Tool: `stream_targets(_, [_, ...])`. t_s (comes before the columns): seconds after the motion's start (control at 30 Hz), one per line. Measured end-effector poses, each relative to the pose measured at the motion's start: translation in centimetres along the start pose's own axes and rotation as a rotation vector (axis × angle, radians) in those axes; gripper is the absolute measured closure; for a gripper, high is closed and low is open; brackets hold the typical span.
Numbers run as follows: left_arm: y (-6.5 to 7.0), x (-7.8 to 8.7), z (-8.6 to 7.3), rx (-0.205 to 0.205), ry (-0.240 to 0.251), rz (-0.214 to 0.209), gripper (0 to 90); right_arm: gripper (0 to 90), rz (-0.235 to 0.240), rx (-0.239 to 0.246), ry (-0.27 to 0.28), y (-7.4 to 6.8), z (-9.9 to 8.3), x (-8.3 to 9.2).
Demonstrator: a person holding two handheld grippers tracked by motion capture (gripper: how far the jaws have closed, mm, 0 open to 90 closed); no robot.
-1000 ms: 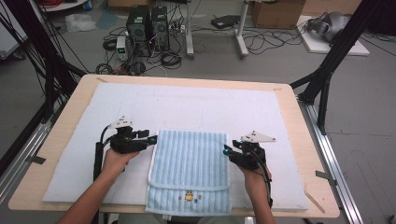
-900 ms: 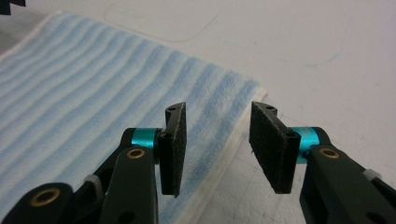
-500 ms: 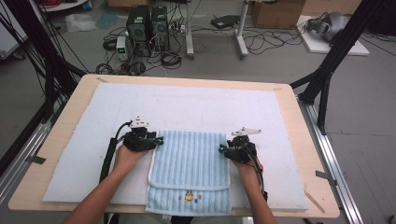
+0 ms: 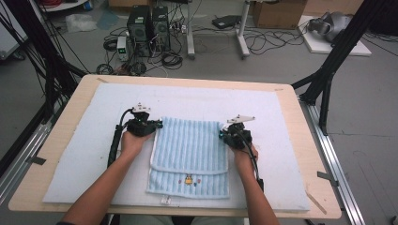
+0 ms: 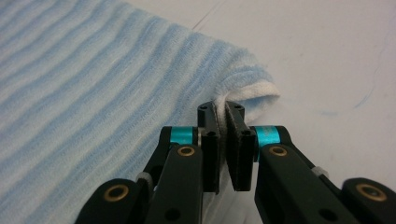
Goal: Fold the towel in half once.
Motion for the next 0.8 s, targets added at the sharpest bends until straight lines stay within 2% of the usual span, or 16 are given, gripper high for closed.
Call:
stream_targets(0.03, [-0.3, -0.3, 0.1, 0.007, -0.012, -0.003, 86.8, 85.4, -0.013, 0.0, -0.001, 0.3, 0.3, -0.3])
stream_targets(0.17, [-0.9, -0.7, 1.8, -0.015, 0.042, 0.001, 86.7, 85.2, -0.049, -0.013, 0.008, 1.4, 2.2, -1.3])
stream_targets(0.23, [-1.1, -0.9, 2.6, -0.028, 0.046, -0.003, 86.7, 85.2, -0.062, -0.03, 0.028, 1.9, 2.8, -1.6])
stream_targets(0.33, [-1.5, -1.3, 3.5, -0.041, 0.063, 0.004, 86.6, 84.5, -0.072, -0.051, 0.027, 2.5, 3.3, -2.3])
stream_targets(0.37, [-1.5, -1.4, 3.5, -0.042, 0.056, 0.001, 85.7, 83.3, -0.075, -0.056, 0.026, 2.6, 3.3, -2.5])
stream_targets(0.4, [-1.3, -1.4, 3.4, -0.04, 0.055, -0.005, 80.8, 79.6, -0.079, -0.057, 0.03, 2.7, 3.4, -2.6])
stream_targets(0.43, [-0.9, -1.1, 3.4, -0.021, 0.069, -0.018, 64.6, 72.9, -0.074, -0.07, 0.031, 2.5, 3.4, -2.5])
stream_targets(0.47, [-0.5, -0.8, 3.3, -0.017, 0.078, -0.04, 52.5, 68.1, -0.06, -0.078, 0.047, 2.3, 3.4, -2.2])
stream_targets(0.53, [0.0, -0.1, 3.4, -0.05, 0.104, -0.041, 49.5, 62.8, -0.053, -0.05, 0.066, 2.0, 3.3, -1.5])
stream_targets(0.6, [0.5, 0.8, 3.2, -0.041, 0.123, -0.054, 47.5, 59.5, -0.04, -0.04, 0.071, 1.8, 2.9, -0.6])
stream_targets(0.63, [0.6, 1.3, 3.2, -0.048, 0.137, -0.046, 46.5, 59.2, -0.032, -0.039, 0.081, 1.7, 2.7, -0.1])
stream_targets(0.73, [1.4, 2.6, 2.8, -0.063, 0.181, -0.06, 45.5, 57.8, -0.023, -0.012, 0.092, 1.4, 2.2, 1.2])
stream_targets(0.77, [1.7, 3.0, 2.6, -0.069, 0.182, -0.069, 43.9, 56.2, -0.011, -0.012, 0.091, 1.2, 2.0, 1.8])
stream_targets(0.8, [2.0, 3.4, 2.3, -0.074, 0.188, -0.075, 42.3, 56.0, -0.012, -0.006, 0.124, 1.1, 2.1, 2.5])
Point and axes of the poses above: each handheld gripper's, and its own axes: x roughly backward along the jaws, z roughly out of its top, y roughly to its right, the point moved 10 cm from there along -x, roughly forward along the jaws, and after that the axes turned 9 degrees about -z, right-handed, at the moved point
